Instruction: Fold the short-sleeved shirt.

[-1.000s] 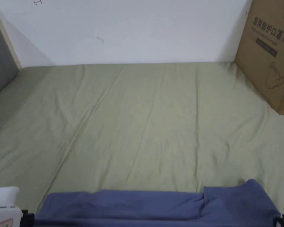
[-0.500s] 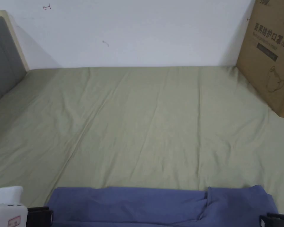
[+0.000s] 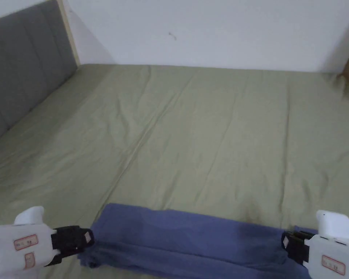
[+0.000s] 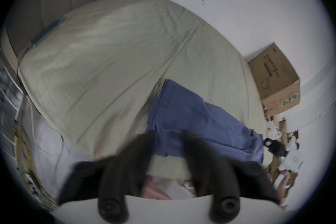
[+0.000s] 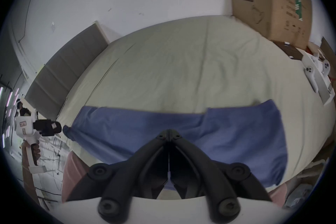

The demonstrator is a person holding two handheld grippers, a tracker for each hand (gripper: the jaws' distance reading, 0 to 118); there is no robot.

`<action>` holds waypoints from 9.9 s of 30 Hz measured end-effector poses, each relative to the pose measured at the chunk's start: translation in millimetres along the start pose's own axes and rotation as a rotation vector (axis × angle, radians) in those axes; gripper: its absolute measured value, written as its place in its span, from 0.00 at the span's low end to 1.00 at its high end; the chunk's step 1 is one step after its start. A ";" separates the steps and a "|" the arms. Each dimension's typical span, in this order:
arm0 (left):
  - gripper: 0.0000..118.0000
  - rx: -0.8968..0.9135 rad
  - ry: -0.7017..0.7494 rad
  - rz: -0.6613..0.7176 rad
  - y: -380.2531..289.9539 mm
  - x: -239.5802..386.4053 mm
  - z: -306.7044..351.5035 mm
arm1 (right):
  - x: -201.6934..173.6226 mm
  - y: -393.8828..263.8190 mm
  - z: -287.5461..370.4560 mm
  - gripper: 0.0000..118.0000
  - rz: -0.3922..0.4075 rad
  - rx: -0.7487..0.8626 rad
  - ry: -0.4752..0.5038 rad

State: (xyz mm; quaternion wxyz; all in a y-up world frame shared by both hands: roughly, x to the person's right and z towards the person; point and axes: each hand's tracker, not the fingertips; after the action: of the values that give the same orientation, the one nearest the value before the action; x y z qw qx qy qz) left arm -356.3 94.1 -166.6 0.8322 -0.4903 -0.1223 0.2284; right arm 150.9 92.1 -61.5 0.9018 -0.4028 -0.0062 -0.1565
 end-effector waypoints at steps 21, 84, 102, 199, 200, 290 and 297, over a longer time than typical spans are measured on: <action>0.06 -0.087 -0.228 0.439 -14.9 -57.1 -89.4 | -25.4 -13.1 -31.6 0.00 0.017 -0.102 0.047; 0.02 -0.481 -0.423 -0.491 -134.1 263.9 -159.2 | 109.4 -69.9 48.3 0.00 -0.306 -0.086 -0.145; 0.92 -0.372 -0.493 0.156 -40.5 64.6 -150.3 | 60.6 -48.9 17.3 0.00 -0.239 -0.134 -0.100; 0.01 -0.519 -0.364 -0.454 -100.3 287.6 -189.8 | 99.9 -82.4 50.7 0.00 -0.303 -0.172 -0.163; 0.01 -0.487 -0.369 -0.439 -92.6 281.2 -180.7 | 98.3 -81.4 51.5 0.00 -0.297 -0.173 -0.161; 0.00 0.097 0.579 -0.401 177.2 -28.8 -29.7 | -73.5 5.3 -45.6 0.00 0.059 -0.225 -0.002; 0.00 0.062 0.323 -0.479 83.6 67.1 -30.4 | -57.8 5.8 -25.0 0.00 0.022 -0.170 0.022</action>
State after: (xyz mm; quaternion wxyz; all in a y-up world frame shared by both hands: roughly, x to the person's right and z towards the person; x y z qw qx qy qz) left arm -307.0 139.2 -255.7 0.8858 -0.4516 -0.0935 -0.0517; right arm 94.7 93.5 -90.5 0.8659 -0.4763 0.0214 -0.1512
